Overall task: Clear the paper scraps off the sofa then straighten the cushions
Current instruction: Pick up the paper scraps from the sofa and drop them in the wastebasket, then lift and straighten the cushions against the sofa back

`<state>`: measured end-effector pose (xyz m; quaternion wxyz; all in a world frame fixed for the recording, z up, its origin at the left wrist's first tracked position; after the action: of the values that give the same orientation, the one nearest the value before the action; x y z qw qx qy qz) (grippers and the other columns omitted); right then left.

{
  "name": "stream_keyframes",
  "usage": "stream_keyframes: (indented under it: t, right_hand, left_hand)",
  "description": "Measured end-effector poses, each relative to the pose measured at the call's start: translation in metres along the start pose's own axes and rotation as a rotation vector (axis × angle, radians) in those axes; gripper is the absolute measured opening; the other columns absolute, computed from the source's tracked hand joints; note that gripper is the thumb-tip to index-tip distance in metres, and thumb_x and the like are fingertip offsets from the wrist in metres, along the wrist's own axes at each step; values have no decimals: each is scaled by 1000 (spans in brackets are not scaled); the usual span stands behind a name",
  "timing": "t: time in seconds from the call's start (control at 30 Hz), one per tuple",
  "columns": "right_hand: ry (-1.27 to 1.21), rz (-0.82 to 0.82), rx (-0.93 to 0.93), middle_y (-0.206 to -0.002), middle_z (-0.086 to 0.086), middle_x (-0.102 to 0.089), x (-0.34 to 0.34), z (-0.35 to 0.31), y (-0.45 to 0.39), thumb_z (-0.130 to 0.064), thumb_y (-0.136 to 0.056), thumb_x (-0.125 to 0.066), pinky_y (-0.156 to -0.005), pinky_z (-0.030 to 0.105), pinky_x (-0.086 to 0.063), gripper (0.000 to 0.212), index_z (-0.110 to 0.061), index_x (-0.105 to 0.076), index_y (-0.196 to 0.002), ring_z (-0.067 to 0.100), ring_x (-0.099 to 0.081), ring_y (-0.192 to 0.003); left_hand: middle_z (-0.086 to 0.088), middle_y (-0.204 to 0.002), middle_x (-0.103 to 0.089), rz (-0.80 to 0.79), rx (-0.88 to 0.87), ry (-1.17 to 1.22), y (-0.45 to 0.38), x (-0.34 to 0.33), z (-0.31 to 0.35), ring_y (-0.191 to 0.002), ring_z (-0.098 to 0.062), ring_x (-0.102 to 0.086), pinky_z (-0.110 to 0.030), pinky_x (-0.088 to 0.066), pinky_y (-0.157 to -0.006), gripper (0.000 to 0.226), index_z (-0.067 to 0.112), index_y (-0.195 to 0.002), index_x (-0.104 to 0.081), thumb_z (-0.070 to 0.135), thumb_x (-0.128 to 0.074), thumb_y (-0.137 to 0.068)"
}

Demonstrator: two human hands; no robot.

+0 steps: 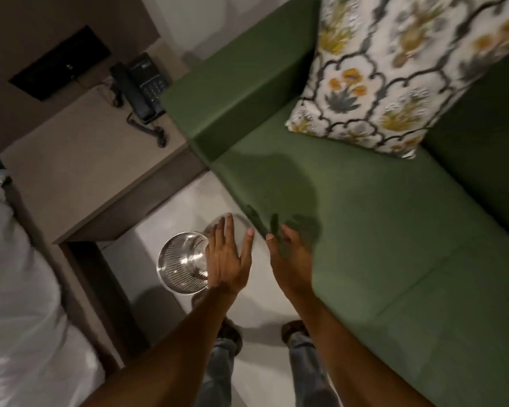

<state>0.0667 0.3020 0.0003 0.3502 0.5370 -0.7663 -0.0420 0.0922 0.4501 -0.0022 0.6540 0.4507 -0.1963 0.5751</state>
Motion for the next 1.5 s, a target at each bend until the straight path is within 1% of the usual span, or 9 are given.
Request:
stream_keyframes:
  t: [0.27, 0.43, 0.57, 0.73, 0.83, 1.03, 1.13, 1.27, 1.5]
  right_hand:
    - [-138, 183, -26, -151, 7, -59, 135, 2, -46, -49, -97, -72, -117, 38, -44, 65, -18, -55, -151, 26, -54, -141]
    - [-208, 266, -38, -156, 7, -52, 189, 3, -85, -62, -93, -69, -123, 39, -40, 79, -22, -46, -158, 23, -50, -145]
    - [-286, 373, -19, -156, 8, -51, 216, -8, -126, -59, -93, -72, -124, 44, -40, 82, -20, -44, -159, 23, -50, -146]
    - [-339, 333, -3, -170, 1, -35, 234, -28, -186, -66, -90, -71, -122, 25, -20, 97, -28, -25, -167, 19, -30, -158]
    - [-411, 281, -6, -175, 1, -20, 240, -47, -223, -71, -85, -73, -125, 32, -19, 111, -27, -15, -169, 23, -24, -161]
    - [-526, 277, 11, -173, -7, -20, 233, -69, -266, -67, -76, -85, -123, 21, -24, 123, -34, -12, -168, 16, -28, -158]
    - [-509, 332, 4, -172, -10, -22, 230, -63, -262, -72, -74, -84, -129, 39, -27, 122, -39, -12, -167, 15, -28, -159]
    - [-562, 460, -96, -164, -7, -30, 232, -46, -248, -73, -75, -82, -121, 40, -27, 114, -48, -15, -163, 14, -34, -147]
    - [-588, 776, -259, -157, -5, -36, 278, 31, -170, -81, -74, -75, -121, 55, -43, 108, -47, -23, -162, 15, -41, -145]
  left_hand:
    - [-14, -165, -36, -19, -161, -33, -15, -35, 141, -151, -33, -34, -53, -32, -124, 75, 17, -161, -27, 66, -30, -104]
    - [-11, -167, -32, 40, -255, 39, -48, -43, 203, -152, -28, -30, -44, -27, -127, 81, 17, -161, -27, 70, -39, -101]
    - [-9, -171, -24, 50, -152, 140, -93, -40, 240, -156, -29, -24, -46, -21, -129, 90, 21, -163, -24, 78, -39, -95]
    - [-10, -171, -25, 171, 93, 384, -153, -36, 282, -156, -32, -25, -53, -20, -128, 104, 25, -162, -26, 91, -38, -82]
    - [-8, -172, -26, 200, 185, 596, -191, -35, 297, -157, -31, -25, -56, -21, -128, 110, 27, -163, -28, 95, -38, -78]
    - [-1, -154, -58, -107, 156, 1016, -243, -33, 317, -137, -22, -57, -51, -38, -122, 92, 33, -154, -47, 92, -41, -82]
    - [2, -153, -58, -179, 183, 1058, -260, -28, 319, -131, -25, -59, -52, -36, -118, 95, 30, -153, -49, 93, -31, -84]
    - [17, -125, -74, -245, 116, 931, -254, -37, 337, -100, -4, -72, -41, -46, -105, 84, 36, -149, -52, 90, -34, -87]
    - [1, -149, -62, -450, -33, 705, -189, -99, 396, -130, -17, -61, -55, -38, -119, 82, 42, -141, -58, 93, -49, -78]
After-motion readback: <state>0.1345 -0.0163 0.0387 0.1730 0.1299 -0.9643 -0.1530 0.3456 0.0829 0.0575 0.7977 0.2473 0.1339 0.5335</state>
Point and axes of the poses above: each hand's wrist, its own y-axis away from the middle knuckle, its own x-axis out of the back of the hand, z = x × y, the point moved 2 cm from there along -y, towards the middle knuckle
